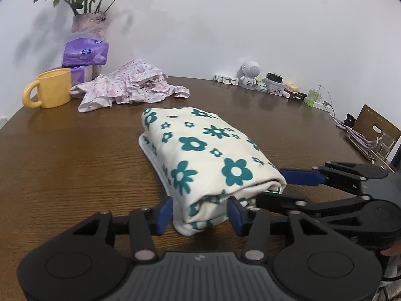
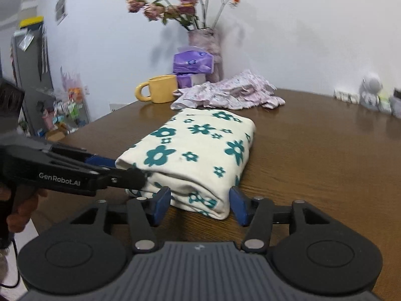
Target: Fold clothes
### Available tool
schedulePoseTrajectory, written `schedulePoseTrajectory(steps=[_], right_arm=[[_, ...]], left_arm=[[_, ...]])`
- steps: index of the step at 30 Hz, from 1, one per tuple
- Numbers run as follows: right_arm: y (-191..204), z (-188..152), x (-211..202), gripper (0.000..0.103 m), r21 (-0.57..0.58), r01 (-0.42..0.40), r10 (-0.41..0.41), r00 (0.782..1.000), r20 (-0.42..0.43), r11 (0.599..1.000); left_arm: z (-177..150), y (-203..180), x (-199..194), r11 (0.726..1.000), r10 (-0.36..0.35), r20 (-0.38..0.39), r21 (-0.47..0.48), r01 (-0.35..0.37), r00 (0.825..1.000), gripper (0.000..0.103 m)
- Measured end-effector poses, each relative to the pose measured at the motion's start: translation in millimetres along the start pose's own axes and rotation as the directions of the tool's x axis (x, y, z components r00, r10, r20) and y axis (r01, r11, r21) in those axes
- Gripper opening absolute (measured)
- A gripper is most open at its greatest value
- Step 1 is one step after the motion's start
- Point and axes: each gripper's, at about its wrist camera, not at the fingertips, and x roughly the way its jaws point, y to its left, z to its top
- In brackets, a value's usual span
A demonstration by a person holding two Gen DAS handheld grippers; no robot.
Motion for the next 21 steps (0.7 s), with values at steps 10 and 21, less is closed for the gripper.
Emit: schedulePoseTrajectory(steps=[10, 21], right_arm=[[-3, 1, 1, 0.041, 0.027, -0.012, 0.012, 1.0, 0.007, 1.0], [-23, -6, -15, 0.041, 0.08, -0.063, 0.062, 0.998, 0.012, 0.995]], left_arm=[[3, -4, 10, 1.0, 0.009, 0.008, -0.016, -0.009, 1.0, 0.048], [1, 1, 10, 0.999, 0.006, 0.013, -0.04, -0.005, 1.0, 0.045]])
